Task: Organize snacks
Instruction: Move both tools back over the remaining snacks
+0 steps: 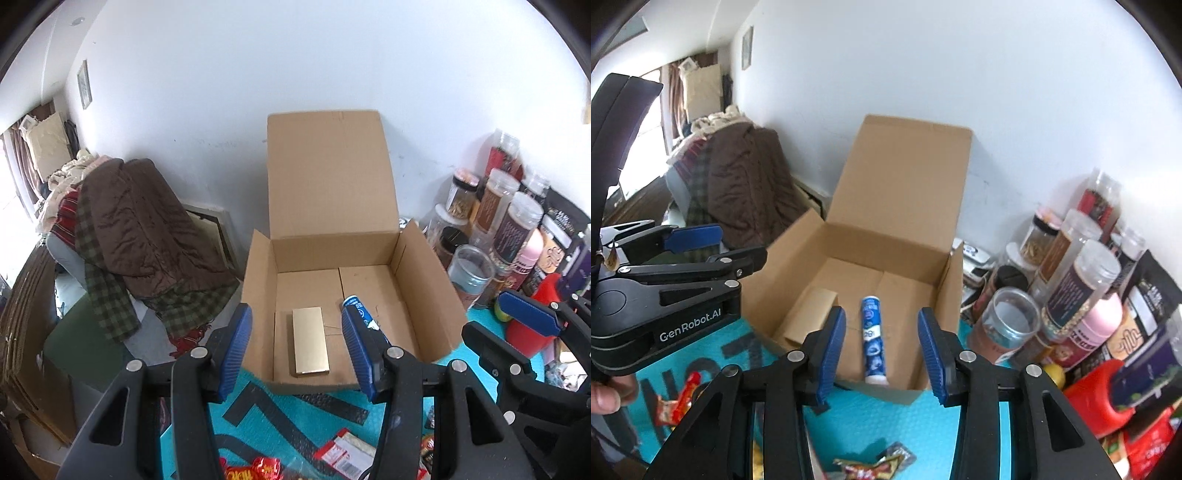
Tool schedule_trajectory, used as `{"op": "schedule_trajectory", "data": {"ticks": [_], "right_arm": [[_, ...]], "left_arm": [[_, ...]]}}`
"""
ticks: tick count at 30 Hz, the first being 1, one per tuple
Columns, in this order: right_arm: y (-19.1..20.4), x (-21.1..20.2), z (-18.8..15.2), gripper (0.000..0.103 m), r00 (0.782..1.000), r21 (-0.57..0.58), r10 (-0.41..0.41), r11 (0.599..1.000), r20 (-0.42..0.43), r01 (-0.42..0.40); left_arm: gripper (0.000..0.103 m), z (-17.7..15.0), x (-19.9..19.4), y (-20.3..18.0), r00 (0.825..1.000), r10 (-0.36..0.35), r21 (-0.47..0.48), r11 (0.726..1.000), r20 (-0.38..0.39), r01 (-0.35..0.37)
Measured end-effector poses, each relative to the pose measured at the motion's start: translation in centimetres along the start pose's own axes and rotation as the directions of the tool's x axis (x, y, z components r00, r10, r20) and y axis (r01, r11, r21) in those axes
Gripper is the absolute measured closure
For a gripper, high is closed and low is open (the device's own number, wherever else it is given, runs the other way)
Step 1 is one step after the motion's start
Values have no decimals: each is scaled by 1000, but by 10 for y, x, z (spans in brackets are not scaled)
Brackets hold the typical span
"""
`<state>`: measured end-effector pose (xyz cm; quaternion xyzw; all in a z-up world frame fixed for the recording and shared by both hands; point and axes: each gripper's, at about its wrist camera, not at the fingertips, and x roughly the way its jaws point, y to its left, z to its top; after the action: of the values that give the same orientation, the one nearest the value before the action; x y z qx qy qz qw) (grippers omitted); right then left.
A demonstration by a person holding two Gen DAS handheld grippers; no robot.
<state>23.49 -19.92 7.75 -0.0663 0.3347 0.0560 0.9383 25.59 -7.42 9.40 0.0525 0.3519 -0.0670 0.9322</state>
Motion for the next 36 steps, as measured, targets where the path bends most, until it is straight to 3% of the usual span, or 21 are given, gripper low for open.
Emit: {"op": "schedule_trajectory", "data": {"ticks": [8,14,22,36], "right_arm": [[19,-52,-11,62,998,-14,-3,1000,61,4],[36,-82,-27,57,995,-28,10,1000,99,-7],[57,-113,-53,57,989,-11,25,1000,143,-24],[98,-118,-117,57,993,-14,90,996,70,-89]], "left_arm": [[53,-19,-46,13,998,14,-12,1000,56,-14],[53,-42,-73,25,997,10,-20,1000,77,-9],[53,-81,-96,45,997,17,-48,999,71,-14],[53,-157,-111,70,999,38,-70,997,19,-37]]}}
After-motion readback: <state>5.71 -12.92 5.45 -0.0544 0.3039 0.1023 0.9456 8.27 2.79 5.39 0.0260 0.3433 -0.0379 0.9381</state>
